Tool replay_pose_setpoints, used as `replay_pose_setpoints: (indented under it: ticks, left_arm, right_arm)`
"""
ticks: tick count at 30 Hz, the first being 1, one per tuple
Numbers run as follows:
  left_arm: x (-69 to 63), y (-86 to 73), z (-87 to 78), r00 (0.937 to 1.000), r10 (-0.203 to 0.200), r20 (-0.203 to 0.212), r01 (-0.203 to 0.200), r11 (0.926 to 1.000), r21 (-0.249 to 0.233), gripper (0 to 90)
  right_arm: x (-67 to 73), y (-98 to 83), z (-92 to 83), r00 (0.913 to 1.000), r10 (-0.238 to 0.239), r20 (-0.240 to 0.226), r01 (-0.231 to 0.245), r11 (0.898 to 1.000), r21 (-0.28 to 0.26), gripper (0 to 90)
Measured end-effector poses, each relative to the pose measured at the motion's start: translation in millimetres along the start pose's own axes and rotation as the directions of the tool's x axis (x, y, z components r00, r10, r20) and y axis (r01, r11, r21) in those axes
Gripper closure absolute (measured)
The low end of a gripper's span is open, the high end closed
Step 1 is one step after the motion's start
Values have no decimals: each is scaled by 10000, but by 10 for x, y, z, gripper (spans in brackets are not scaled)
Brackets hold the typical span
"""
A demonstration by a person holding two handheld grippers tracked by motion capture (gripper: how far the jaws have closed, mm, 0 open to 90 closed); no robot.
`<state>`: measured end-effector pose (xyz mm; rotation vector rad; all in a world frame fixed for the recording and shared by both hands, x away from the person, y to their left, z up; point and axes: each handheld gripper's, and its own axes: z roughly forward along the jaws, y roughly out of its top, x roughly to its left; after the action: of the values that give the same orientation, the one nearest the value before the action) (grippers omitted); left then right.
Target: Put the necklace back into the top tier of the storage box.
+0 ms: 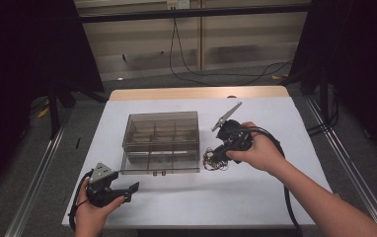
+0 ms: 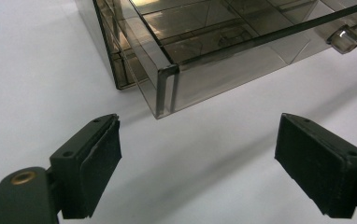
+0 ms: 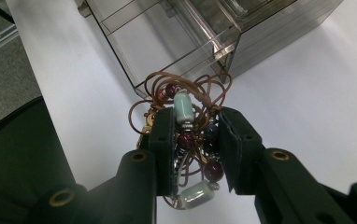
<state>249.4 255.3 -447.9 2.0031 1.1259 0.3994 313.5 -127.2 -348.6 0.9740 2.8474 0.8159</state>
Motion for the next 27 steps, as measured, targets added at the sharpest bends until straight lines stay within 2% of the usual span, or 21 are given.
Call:
replay_pose_setpoints:
  ticks: [8,27]
  left_arm:
    - [-7,2,11,10000,-4,30,4,10000,2,145]
    - [-12,4,4,10000,-16,23,16,10000,-25,145]
  right_arm:
    - [14,59,-71,10000,-55,56,54,9999,148,686]
    - [33,240,-213,9998,-142,111,141,9999,52,686]
